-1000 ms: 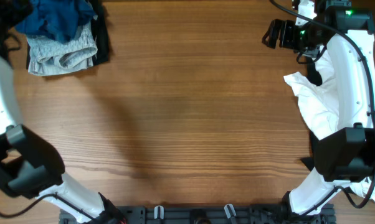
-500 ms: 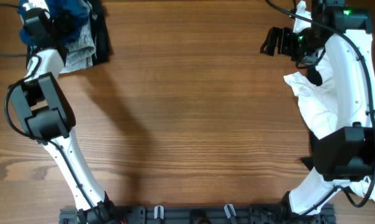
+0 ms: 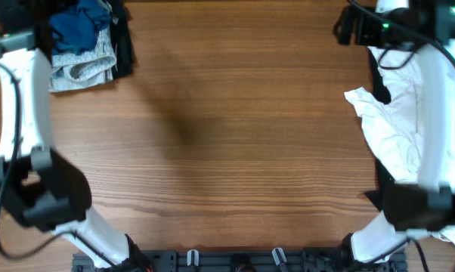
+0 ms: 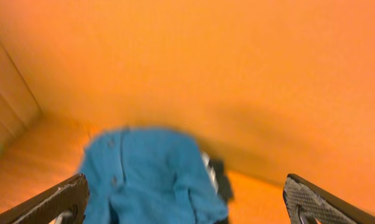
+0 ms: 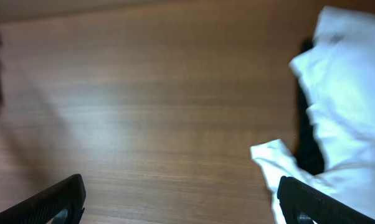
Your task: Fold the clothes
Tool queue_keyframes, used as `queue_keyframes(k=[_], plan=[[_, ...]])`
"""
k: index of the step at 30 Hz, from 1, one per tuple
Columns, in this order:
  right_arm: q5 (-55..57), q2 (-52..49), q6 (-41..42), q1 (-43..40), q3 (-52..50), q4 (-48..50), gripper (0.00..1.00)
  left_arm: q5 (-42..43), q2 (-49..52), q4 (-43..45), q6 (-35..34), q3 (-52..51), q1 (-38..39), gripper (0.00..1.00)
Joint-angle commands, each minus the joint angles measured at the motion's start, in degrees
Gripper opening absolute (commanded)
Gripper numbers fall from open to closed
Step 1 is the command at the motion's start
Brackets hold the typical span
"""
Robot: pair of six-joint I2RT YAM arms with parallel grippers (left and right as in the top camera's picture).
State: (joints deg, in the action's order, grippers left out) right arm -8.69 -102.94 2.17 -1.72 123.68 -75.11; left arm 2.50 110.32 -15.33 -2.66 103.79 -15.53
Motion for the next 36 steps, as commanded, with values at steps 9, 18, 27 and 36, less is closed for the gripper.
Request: queue_keyframes(k=[9,18,27,36], plan=[[0.8,31.0,-2.0,-0.2,2.8,-2.6,1.00,0.9,-2.3,-10.8,-1.2,0.1,-0.3,1.00],[3.7,38.0,-2.2,-0.2,-6.7,1.0,1.00,0.9,-2.3,-16.7,-1.2,0.1,-0.3,1.00],[-3.4,79.4,-2.0,1.3,-90.3,67.0,1.00,0.9,-2.3,-16.7,-1.2,0.1,-0.3,1.00],[-1.2,102.7,0.8,1.5,-122.5,78.3,1.00,0.9,-2.3,-16.7,-1.2,0.1,-0.3,1.00]])
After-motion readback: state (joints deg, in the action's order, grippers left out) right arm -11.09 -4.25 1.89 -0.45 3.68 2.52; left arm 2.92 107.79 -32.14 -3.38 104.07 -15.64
